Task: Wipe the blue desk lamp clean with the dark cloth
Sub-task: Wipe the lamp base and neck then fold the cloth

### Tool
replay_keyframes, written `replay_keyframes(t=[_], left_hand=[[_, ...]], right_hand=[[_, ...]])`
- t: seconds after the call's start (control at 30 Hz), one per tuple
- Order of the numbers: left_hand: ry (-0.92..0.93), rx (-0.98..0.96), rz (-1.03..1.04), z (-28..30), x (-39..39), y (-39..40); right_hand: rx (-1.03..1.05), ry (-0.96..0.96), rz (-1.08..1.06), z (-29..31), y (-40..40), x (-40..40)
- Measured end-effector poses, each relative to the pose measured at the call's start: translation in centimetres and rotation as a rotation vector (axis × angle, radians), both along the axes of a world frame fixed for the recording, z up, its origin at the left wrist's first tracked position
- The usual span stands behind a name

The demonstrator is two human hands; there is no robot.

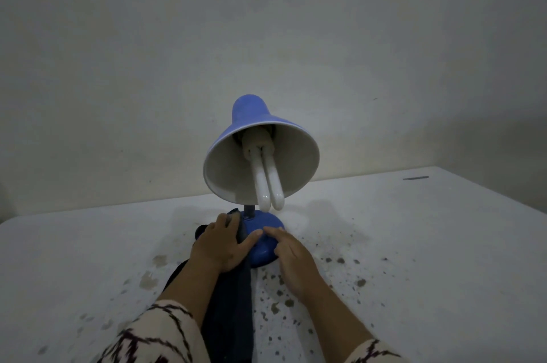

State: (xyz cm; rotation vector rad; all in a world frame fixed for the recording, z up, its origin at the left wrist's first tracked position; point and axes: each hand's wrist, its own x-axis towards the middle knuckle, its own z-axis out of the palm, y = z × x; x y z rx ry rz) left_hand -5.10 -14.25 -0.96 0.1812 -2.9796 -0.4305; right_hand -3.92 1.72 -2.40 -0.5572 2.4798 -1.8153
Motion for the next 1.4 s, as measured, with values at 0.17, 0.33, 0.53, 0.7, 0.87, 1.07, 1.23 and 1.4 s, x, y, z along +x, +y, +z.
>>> replay_keyframes(t=[0.17, 0.33, 0.53, 0.7, 0.87, 1.07, 1.23, 1.4], left_hand=[[0.035, 0.010, -0.018, 0.0, 0.3, 0.2], [0.100, 0.036, -0.100, 0.2, 2.1, 0.8], [0.079, 0.004, -0.150, 0.0, 3.1, 1.7], [0.032, -0.034, -0.155, 0.1, 2.6, 2.0], [0.005, -0.005, -0.196, 0.2, 1.6, 2.0], [0.027, 0.025, -0.208, 0.3, 1.3, 2.6], [0.135, 0.161, -0.053, -0.5, 2.6, 2.3], [0.142, 0.233, 0.020, -0.6, 1.8, 1.7]], right_hand=[[-0.004, -0.006, -0.007, -0.1, -0.1, -0.2], [0.008, 0.016, -0.012, -0.2, -0.3, -0.1], [0.039, 0.033, 0.017, 0.2, -0.1, 0.2], [0.027, 0.028, 0.011, 0.4, -0.1, 0.3], [0.044, 0.042, 0.021, 0.2, 0.0, 0.2], [-0.010, 0.039, 0.028, 0.3, -0.1, 0.4], [-0.074, -0.032, 0.017, 0.1, 0.1, -0.1], [-0.087, -0.034, 0.017, 0.0, 0.0, -0.1]])
